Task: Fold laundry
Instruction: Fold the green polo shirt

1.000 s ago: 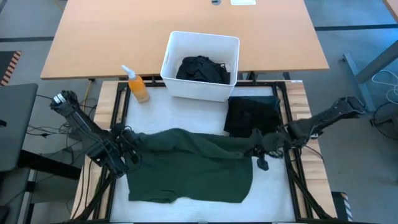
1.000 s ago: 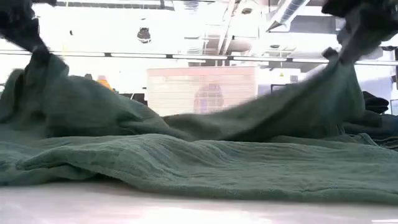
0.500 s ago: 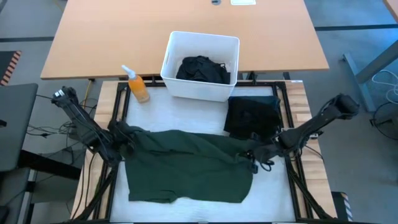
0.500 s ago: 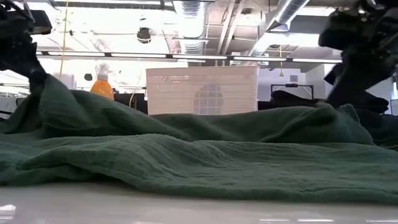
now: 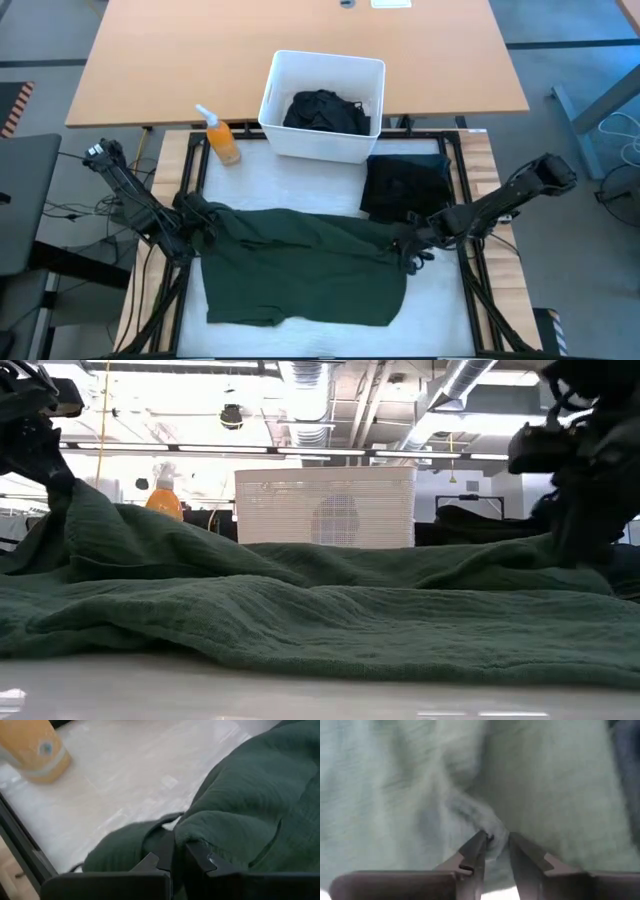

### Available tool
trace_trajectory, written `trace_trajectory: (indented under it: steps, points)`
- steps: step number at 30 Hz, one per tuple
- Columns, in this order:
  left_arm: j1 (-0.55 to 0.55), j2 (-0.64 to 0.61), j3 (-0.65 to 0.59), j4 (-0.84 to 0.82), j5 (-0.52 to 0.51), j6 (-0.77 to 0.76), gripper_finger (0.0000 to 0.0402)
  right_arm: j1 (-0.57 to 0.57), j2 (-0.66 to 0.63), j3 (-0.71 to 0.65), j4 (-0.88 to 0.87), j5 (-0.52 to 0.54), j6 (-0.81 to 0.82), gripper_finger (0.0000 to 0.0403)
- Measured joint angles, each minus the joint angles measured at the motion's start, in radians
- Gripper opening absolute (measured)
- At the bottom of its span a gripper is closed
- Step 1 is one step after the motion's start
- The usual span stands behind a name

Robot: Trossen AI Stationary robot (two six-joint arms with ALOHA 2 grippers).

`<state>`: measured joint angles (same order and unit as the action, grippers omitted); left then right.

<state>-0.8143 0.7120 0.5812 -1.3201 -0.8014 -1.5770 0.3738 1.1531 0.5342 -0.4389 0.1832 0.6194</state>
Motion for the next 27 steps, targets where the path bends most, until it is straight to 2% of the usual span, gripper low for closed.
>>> trace_trajectory:
  steps: [3, 5, 7, 10, 13, 19, 24, 27]
  points:
    - [0.0, 0.0, 0.0, -0.003, 0.04, -0.029, 0.001, 0.021, -0.03, 0.024, -0.037, -0.116, 0.055, 0.013]
    - [0.0, 0.0, 0.0, -0.004, 0.038, -0.034, 0.0011, 0.062, -0.045, 0.031, -0.004, -0.135, 0.065, 0.0137]
    - [0.0, 0.0, 0.0, -0.006, 0.038, -0.04, 0.0011, 0.111, -0.05, 0.033, 0.083, -0.104, 0.051, 0.0141]
    - [0.0, 0.0, 0.0, -0.006, 0.037, -0.04, 0.0011, 0.191, -0.017, 0.034, 0.235, 0.003, 0.012, 0.014]
    - [0.0, 0.0, 0.0, -0.006, 0.037, -0.04, 0.0005, 0.263, 0.086, 0.034, 0.368, 0.072, -0.014, 0.0133]
    - [0.0, 0.0, 0.0, -0.005, 0.033, -0.042, 0.0001, 0.342, 0.36, 0.052, 0.592, 0.096, 0.075, 0.0091]
    - [0.0, 0.0, 0.0, 0.007, 0.034, -0.033, 0.0, 0.399, 0.515, 0.161, 0.575, 0.181, 0.151, 0.0021]
    - [0.0, 0.0, 0.0, 0.016, 0.041, -0.019, 0.0, 0.421, 0.604, 0.224, 0.575, 0.18, 0.196, 0.0015]
